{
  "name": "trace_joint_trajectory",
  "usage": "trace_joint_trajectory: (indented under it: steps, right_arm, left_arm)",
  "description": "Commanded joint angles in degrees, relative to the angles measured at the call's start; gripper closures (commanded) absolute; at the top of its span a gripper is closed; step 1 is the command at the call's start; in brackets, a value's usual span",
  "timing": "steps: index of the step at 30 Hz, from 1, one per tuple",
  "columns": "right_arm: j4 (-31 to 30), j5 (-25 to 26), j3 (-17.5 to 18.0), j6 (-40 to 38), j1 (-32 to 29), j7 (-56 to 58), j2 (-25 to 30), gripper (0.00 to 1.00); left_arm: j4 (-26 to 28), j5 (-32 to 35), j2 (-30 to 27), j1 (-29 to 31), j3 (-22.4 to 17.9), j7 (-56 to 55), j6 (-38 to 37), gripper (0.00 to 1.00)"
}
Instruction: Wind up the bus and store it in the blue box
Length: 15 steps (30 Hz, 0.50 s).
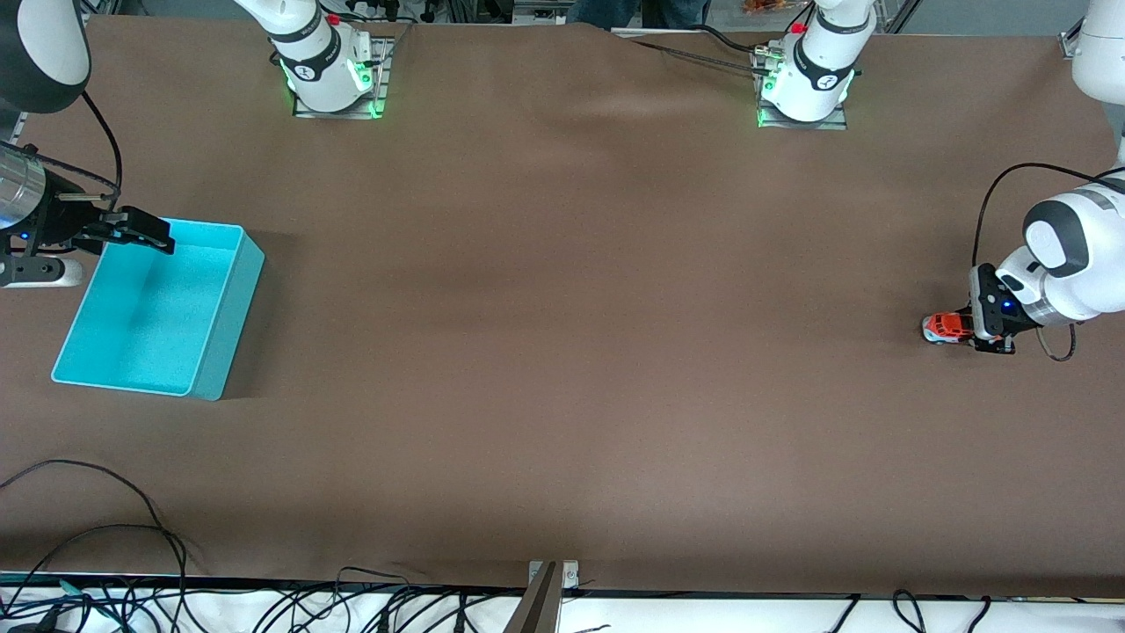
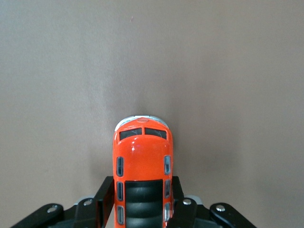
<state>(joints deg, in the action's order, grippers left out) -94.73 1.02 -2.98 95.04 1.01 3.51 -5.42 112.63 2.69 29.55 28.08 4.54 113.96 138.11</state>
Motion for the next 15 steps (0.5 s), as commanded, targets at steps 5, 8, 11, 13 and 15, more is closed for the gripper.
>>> trace_joint_trajectory:
  steps: [5,8,11,13,15]
  right_arm:
    - [1.6,1.0,0.3,-1.1,-0.3,0.6,-0.6,0.0]
    - [1.6,1.0,0.3,-1.1,-0.3,0.6,-0.6,0.0]
    - [1.6,1.0,0.3,-1.1,-0.3,0.6,-0.6,0.0]
    - [1.6,1.0,0.3,-1.1,-0.3,0.6,-0.6,0.0]
    - [1.6,1.0,0.3,-1.1,-0.3,0.6,-0.6,0.0]
  left_arm:
    - [-1.3,1.2,6.5,2.9,-0.2,2.6,1.6,0.56]
    - [-1.4,1.1,6.7,3.5,-0.2,2.4,1.6,0.57]
    - [-2.1,0.8,7.1,3.6,-0.2,2.5,1.6,0.57]
    - [-2.3,0.8,7.4,3.7,-0.2,2.5,1.6,0.57]
    - [-2.5,0.8,7.5,3.7,-0.2,2.5,1.6,0.57]
